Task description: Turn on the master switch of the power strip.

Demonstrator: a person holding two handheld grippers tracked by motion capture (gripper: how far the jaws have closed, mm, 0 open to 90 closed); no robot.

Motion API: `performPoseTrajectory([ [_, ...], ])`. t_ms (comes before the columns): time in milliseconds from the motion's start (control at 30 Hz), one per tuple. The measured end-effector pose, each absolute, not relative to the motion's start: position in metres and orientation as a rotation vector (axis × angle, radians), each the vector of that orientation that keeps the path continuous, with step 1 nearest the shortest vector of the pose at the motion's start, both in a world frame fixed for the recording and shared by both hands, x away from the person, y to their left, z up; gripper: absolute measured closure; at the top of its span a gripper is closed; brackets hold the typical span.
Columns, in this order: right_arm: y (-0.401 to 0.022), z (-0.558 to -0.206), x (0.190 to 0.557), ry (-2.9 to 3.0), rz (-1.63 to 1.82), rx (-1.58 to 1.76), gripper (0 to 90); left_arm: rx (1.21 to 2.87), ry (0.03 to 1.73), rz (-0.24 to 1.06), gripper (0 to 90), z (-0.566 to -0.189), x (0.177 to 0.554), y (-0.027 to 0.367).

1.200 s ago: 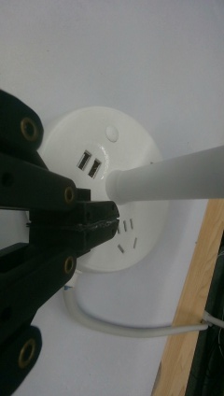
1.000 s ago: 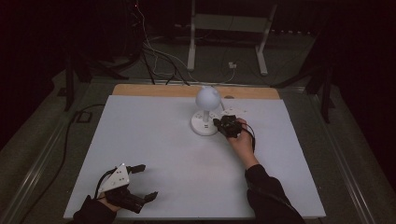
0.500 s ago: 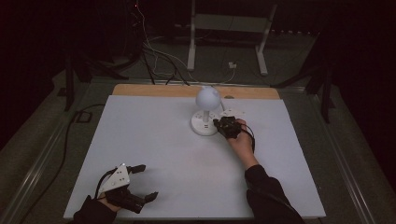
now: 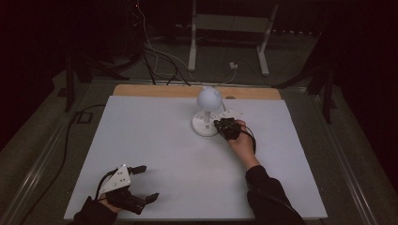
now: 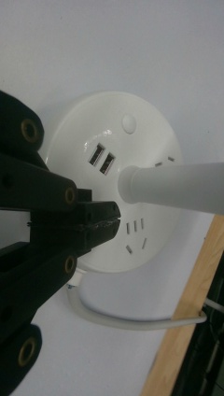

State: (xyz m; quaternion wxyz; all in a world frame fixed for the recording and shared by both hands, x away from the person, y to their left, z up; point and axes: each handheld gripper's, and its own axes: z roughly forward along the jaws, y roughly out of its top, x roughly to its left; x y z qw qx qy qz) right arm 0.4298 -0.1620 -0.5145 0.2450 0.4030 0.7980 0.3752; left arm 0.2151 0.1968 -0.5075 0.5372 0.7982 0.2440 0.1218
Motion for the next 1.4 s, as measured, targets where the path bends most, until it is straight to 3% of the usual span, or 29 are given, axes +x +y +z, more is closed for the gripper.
performPoseTrajectory([
  [767, -0.167, -0.502, 0.430, 2.152, 1.110, 1.124, 90.0, 1.887, 0.592, 0.288, 0.0, -0.507, 0.216, 0.198],
  [933, -0.169, -0.499, 0.428, 2.172, 1.123, 1.128, 85.7, 1.888, 0.591, 0.289, 0.0, -0.507, 0.216, 0.198],
  [1100, -0.170, -0.497, 0.425, 2.183, 1.173, 1.114, 70.6, 1.886, 0.592, 0.291, 0.0, -0.507, 0.216, 0.198],
  [1200, -0.169, -0.494, 0.423, 2.214, 1.189, 1.066, 52.8, 1.887, 0.592, 0.292, 0.0, -0.507, 0.216, 0.198],
  [1333, -0.167, -0.491, 0.420, 2.227, 1.206, 1.072, 45.7, 1.888, 0.588, 0.292, 0.0, -0.507, 0.215, 0.197],
  [1400, -0.167, -0.489, 0.418, 2.239, 1.229, 1.076, 36.7, 1.886, 0.587, 0.294, 0.0, -0.507, 0.215, 0.198],
])
